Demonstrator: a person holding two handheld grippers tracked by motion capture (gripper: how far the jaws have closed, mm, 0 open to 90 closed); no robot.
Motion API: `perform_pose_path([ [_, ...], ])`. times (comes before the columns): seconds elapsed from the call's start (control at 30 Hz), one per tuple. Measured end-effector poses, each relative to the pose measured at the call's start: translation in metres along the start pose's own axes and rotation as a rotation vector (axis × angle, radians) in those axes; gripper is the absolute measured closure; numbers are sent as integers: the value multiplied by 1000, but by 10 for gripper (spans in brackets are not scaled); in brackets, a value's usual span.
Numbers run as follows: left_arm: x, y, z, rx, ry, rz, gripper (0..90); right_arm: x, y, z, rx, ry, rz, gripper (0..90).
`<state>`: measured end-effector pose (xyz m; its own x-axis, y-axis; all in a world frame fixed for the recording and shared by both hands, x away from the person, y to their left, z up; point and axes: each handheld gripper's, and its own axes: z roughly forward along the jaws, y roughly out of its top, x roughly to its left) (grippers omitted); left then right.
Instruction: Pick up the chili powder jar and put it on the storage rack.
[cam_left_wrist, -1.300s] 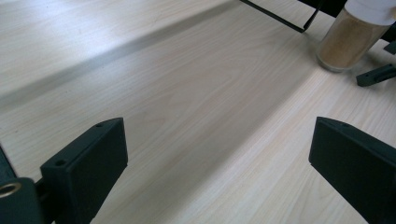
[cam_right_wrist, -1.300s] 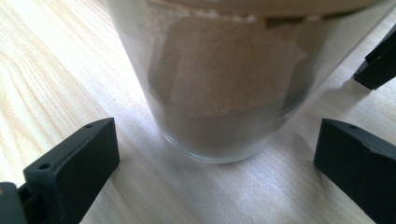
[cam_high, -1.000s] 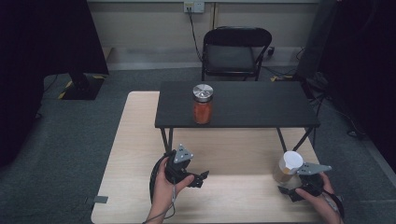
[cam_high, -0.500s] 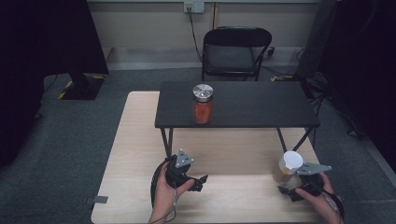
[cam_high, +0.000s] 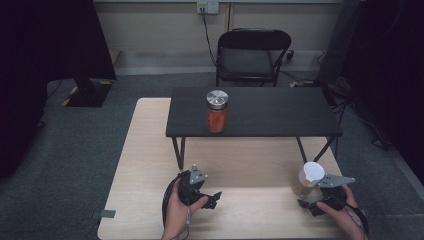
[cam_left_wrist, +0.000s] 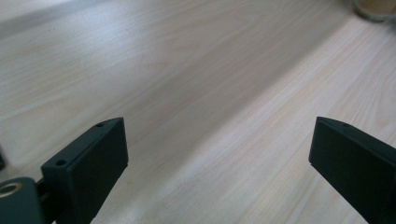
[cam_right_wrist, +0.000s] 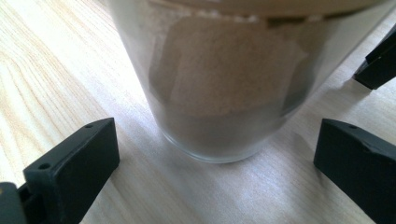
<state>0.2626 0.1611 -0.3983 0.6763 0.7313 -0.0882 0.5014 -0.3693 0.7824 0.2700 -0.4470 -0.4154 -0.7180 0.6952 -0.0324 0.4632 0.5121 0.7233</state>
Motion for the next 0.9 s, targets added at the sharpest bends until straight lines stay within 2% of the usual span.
perform_pose_path([
  [0.6, -4, -13, 9, 40, 20, 10, 43, 0, 0, 0, 0, 0, 0, 0],
  [0.9, -8, -16, 13, 56, 32, 35, 46, 0, 0, 0, 0, 1, -1, 0],
])
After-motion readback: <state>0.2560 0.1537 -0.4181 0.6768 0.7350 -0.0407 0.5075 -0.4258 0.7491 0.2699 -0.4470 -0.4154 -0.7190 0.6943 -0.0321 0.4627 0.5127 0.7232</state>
